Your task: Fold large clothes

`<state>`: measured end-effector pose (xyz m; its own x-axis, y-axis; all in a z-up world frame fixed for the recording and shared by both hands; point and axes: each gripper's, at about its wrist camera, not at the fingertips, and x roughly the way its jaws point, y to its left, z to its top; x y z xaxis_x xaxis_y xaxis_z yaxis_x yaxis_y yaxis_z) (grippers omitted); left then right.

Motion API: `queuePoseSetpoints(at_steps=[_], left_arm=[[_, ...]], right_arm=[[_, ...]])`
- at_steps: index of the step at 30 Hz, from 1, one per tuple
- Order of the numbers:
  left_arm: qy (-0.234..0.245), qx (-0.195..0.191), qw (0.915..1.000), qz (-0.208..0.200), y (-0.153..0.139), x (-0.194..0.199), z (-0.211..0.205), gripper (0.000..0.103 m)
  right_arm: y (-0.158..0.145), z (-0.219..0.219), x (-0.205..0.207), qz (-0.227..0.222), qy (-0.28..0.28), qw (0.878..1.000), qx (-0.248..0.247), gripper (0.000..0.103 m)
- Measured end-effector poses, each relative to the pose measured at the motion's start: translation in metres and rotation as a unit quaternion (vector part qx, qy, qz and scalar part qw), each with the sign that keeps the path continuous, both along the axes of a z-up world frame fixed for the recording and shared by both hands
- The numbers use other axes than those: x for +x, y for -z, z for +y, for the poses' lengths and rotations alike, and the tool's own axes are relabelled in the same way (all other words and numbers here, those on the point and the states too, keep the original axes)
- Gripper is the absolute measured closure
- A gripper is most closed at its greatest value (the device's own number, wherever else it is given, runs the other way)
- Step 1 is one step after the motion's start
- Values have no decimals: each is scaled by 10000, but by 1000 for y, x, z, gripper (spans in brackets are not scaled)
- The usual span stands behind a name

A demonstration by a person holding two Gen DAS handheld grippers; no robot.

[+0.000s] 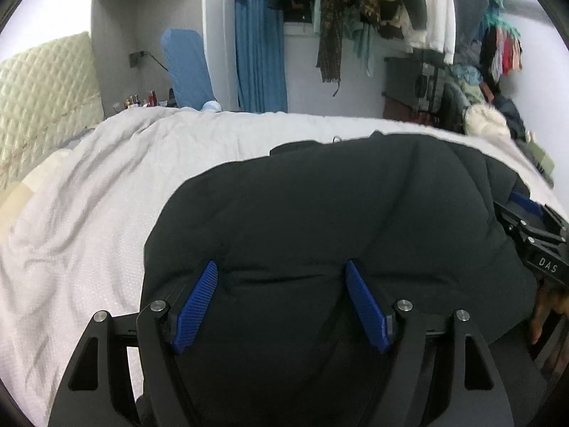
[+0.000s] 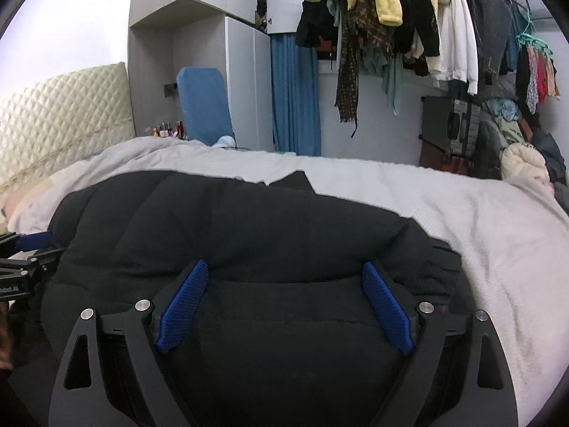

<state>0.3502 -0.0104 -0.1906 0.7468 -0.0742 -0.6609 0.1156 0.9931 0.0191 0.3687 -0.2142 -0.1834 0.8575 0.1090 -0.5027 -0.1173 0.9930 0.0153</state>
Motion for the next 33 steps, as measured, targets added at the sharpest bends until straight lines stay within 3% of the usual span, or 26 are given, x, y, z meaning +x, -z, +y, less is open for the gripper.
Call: queuePoseSetpoints(at_steps=[9, 15, 18, 29, 33], left_arm=[[-39, -31, 9999, 150, 12, 11, -8, 27], [-369, -358, 9986, 132, -9, -17, 11, 28], [-412, -479, 9980, -6, -38, -43, 20, 29], [-168, -982, 9919, -782, -192, -174, 35, 28], [45, -992, 9888, -1111, -240, -228, 34, 18]], right_arm=[[14, 3, 18, 378, 53, 9992, -151, 13], [-21, -1, -24, 400, 108, 9991, -7, 9], [-58, -6, -59, 142, 158, 9996, 164, 1], [-208, 3, -186, -851, 24, 9962, 180, 0], [-247, 2, -234, -1099, 14, 9939, 41, 0]])
